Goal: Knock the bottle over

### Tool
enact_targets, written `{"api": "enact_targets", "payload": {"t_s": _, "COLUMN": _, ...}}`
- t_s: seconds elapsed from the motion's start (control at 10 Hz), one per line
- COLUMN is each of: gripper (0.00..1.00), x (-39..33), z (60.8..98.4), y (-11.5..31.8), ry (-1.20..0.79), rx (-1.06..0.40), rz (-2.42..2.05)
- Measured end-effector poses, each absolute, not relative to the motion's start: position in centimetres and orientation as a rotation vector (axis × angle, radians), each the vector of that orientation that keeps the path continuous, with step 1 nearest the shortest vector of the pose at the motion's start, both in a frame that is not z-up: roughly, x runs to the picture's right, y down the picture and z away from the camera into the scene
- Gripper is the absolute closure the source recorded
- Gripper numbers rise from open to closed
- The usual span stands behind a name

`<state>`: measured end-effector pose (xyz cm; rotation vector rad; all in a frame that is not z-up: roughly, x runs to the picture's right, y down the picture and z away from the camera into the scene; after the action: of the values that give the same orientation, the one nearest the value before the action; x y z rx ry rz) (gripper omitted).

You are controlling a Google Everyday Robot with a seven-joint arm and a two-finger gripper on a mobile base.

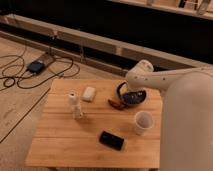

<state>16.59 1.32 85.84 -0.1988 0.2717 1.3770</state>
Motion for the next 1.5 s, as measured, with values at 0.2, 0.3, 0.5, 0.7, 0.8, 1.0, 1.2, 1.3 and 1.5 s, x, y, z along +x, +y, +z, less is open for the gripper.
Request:
{"api": "enact_targets", "payload": {"t_s": 0.2, "gripper": 0.2, "x": 14.3, "z": 83.1, "y": 0.5, "ry": 0.276, "rx": -0.217, "rz": 1.332}}
{"api": "enact_targets", "payload": {"t_s": 0.3, "gripper": 0.2, "x": 13.1, "z": 81.8, "y": 0.3, "ry": 0.27, "rx": -0.23, "rz": 1.314}}
{"api": "enact_targets", "payload": {"t_s": 0.5, "gripper": 0.2, "x": 10.8, "z": 79.3, "y": -0.1, "ry": 0.245, "rx": -0.261, "rz": 1.275}}
{"api": "enact_targets", "payload": {"t_s": 0.7, "gripper": 0.2, "x": 8.1, "z": 76.6, "y": -0.2, "ry": 0.211, "rx": -0.3, "rz": 1.224}}
{"api": "enact_targets", "payload": {"t_s": 0.8, "gripper": 0.2, "x": 6.7, "z": 75.1, "y": -0.1, "ry": 0.192, "rx": -0.322, "rz": 1.188}}
{"api": "enact_targets", "payload": {"t_s": 1.0, "gripper": 0.2, "x": 4.5, "z": 73.3, "y": 0.3, "ry": 0.169, "rx": -0.362, "rz": 1.133}}
{"api": "enact_targets", "payload": {"t_s": 1.2, "gripper": 0.2, "x": 2.1, "z": 72.6, "y": 1.4, "ry": 0.156, "rx": -0.409, "rz": 1.075}}
{"api": "enact_targets", "payload": {"t_s": 1.3, "gripper": 0.2, "x": 0.5, "z": 72.5, "y": 1.9, "ry": 0.147, "rx": -0.431, "rz": 1.042}}
{"api": "enact_targets", "payload": {"t_s": 1.5, "gripper": 0.2, "x": -2.1, "z": 72.6, "y": 2.7, "ry": 0.134, "rx": -0.466, "rz": 0.99}}
